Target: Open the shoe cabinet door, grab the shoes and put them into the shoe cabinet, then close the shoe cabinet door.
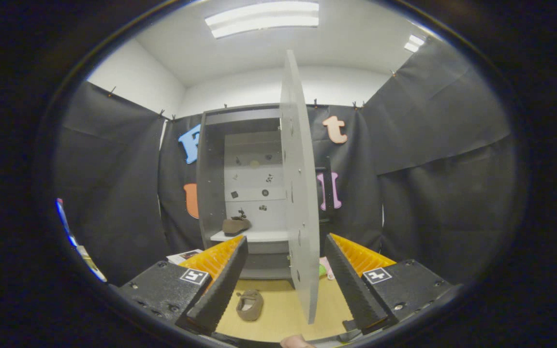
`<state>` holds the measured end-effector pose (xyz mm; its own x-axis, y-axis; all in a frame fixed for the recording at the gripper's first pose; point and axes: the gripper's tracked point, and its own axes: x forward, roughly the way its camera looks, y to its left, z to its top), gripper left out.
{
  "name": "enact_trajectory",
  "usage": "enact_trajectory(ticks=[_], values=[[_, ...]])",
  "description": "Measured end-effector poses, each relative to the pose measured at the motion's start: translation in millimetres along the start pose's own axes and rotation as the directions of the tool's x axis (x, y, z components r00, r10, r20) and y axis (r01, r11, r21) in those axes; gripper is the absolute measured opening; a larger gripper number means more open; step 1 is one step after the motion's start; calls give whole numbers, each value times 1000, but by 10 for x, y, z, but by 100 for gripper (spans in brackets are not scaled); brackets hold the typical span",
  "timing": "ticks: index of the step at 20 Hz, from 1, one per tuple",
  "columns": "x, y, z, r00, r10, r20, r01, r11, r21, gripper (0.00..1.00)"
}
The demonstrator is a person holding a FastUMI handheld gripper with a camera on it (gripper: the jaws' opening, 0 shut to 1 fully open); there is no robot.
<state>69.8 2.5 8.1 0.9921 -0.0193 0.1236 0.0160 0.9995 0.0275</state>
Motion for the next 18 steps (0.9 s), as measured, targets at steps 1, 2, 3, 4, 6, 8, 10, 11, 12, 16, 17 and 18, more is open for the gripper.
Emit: enact_trajectory(ticks=[1, 2, 3, 4, 6, 8, 10, 11, 12, 16, 17, 18], values=[[27, 93, -87, 1000, 13, -8, -13, 1000, 2, 100], [63, 189, -162, 999, 29, -21, -29, 1000, 11, 100], [106, 257, -240, 998, 47, -36, -47, 999, 17, 100], [151, 321, -311, 997, 67, -47, -66, 998, 19, 100], [277, 407, -429, 994, 92, -54, -91, 996, 27, 100], [400, 504, -598, 991, 113, -64, -112, 993, 31, 100], [525, 629, -750, 988, 142, -65, -140, 989, 38, 100], [588, 667, -843, 987, 147, -71, -144, 989, 39, 100], [649, 688, -943, 986, 145, -78, -142, 989, 39, 100], [954, 841, -1456, 979, 144, -144, -145, 989, -1, 100], [1021, 882, -1606, 975, 148, -165, -152, 988, -10, 100], [1098, 931, -1752, 971, 151, -188, -156, 988, -13, 100]])
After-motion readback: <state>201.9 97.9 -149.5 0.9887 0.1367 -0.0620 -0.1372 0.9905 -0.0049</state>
